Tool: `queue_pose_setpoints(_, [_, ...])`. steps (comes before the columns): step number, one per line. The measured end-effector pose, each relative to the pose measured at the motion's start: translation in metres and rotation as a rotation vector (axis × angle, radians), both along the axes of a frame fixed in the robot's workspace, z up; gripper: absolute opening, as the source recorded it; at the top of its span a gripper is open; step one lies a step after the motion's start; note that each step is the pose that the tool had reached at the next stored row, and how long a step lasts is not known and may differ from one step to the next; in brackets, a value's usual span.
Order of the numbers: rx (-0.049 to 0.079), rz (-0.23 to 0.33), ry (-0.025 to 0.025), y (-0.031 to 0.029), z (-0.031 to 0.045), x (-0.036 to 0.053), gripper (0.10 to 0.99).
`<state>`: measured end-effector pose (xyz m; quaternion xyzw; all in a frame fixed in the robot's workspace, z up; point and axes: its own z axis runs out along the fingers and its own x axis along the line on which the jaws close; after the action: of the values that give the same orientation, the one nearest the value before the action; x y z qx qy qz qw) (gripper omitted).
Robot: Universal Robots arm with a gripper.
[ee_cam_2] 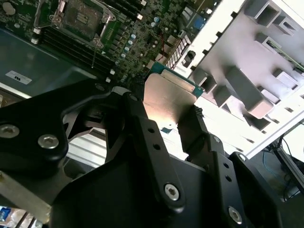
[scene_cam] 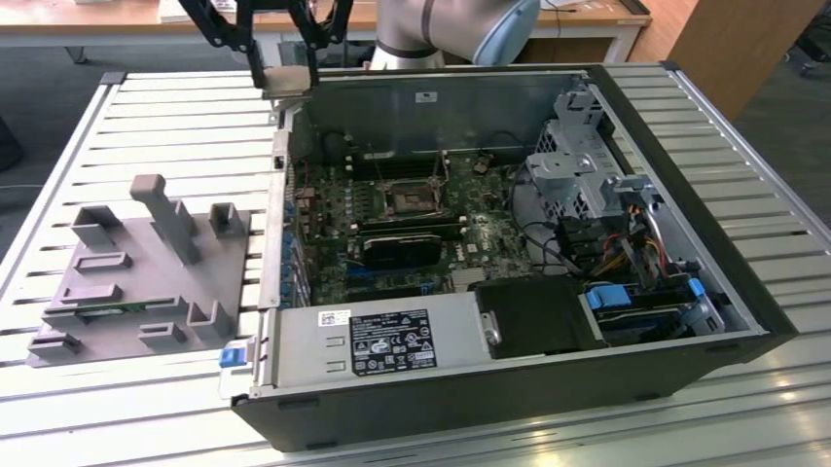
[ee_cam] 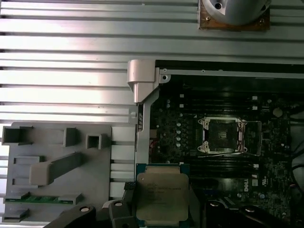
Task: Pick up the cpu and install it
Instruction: 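Pick up the cpu and move it towards the insertion slot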
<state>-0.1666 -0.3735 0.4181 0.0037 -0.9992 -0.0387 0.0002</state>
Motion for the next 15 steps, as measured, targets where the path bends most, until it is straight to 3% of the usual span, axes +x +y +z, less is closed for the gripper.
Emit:
queue_pose_setpoints(8, [0.0,0.0,0.0,0.0068,-0.0009,0.0157,0.533])
queue_pose_setpoints(15, [0.0,0.0,-0.0001,0.0072,-0.0027,0.0342,0.533])
